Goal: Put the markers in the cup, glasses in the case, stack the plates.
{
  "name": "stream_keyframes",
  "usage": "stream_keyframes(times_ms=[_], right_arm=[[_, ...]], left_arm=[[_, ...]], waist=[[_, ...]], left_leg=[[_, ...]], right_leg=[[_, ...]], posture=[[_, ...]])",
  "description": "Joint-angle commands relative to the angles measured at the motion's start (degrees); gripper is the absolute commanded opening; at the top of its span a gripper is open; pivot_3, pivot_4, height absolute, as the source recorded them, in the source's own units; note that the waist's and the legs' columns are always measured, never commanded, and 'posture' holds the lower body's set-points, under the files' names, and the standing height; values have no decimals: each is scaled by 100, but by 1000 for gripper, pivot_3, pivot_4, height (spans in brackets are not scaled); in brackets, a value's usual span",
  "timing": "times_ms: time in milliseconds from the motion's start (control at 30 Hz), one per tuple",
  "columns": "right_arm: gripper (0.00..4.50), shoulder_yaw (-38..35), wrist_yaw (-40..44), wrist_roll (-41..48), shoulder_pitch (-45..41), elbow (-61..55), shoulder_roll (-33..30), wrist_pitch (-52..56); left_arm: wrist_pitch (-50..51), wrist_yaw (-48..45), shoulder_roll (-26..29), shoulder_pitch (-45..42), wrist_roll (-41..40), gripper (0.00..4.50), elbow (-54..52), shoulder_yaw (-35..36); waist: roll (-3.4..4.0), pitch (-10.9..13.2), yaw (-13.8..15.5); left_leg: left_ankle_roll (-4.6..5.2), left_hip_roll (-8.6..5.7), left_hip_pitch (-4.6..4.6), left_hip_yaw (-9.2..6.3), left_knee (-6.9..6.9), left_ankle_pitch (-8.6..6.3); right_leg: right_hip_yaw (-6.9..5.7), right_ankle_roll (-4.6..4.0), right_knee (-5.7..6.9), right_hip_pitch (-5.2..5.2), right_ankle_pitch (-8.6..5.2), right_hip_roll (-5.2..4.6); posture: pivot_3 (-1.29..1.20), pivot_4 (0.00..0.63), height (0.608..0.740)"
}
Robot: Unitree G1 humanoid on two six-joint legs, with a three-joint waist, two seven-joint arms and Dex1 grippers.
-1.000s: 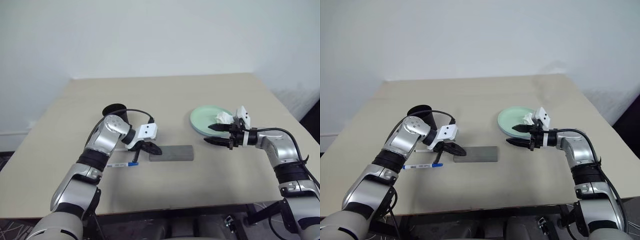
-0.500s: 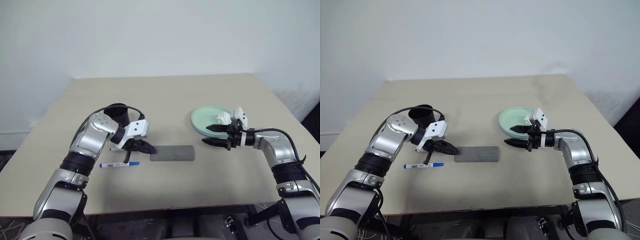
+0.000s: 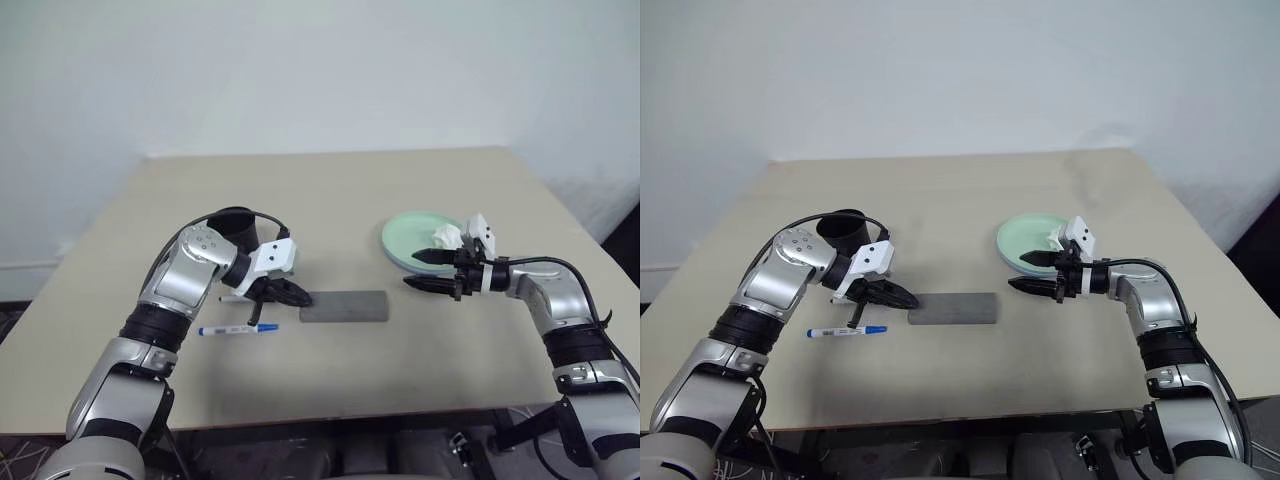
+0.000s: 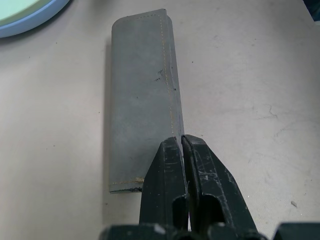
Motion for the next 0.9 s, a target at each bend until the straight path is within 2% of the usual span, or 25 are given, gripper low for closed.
stream_keyframes(times_ms=[33,100,167,267,667,767,900], right_arm=[[3763,-30,1,44,-26,-170,28,-24],[3763,-25,-86,10,-2,-156,86,-67],[3763,-22,-129,3,8,-147,104,-93],[3763,-29,-132,-4,14,-149,107,-98],[3763,-7,-87,18,9,-140,39,-105],[3763,-1,-72,19,2,-139,36,-105],[3763,11,-75,17,1,-136,47,-108]], left_arm=[[-125,-387,1290,651,-20,27,-95,362],[56,467,750,373,-282,27,29,663],[-19,735,469,264,-391,27,40,766],[-100,728,448,312,-341,27,6,776],[-20,498,687,526,-318,27,-139,634],[203,324,951,623,-288,636,-93,610],[128,115,1168,754,-312,1924,-138,579]], waist=[[-1,-1,-154],[1,2,-188],[0,2,-21],[-1,2,27],[-1,1,-3],[-1,2,-19],[0,2,-7]], left_leg=[[0,8,3,9,-7,-1],[-5,22,17,27,-36,-3],[-11,19,13,11,-34,3],[-11,11,17,5,-15,8],[-11,10,15,11,-28,8],[-10,10,15,16,-31,7],[-10,11,18,16,-33,7]], right_leg=[[8,0,-1,-5,0,3],[15,-2,3,-19,0,8],[2,-3,-1,-15,0,10],[-1,-3,-5,11,1,3],[4,-3,-2,-3,1,3],[7,-3,-2,-6,1,3],[6,-3,-2,-4,1,4]], posture=[[0,0,740],[0,0,740],[0,0,740],[0,0,740],[0,0,740],[0,0,740],[0,0,740]])
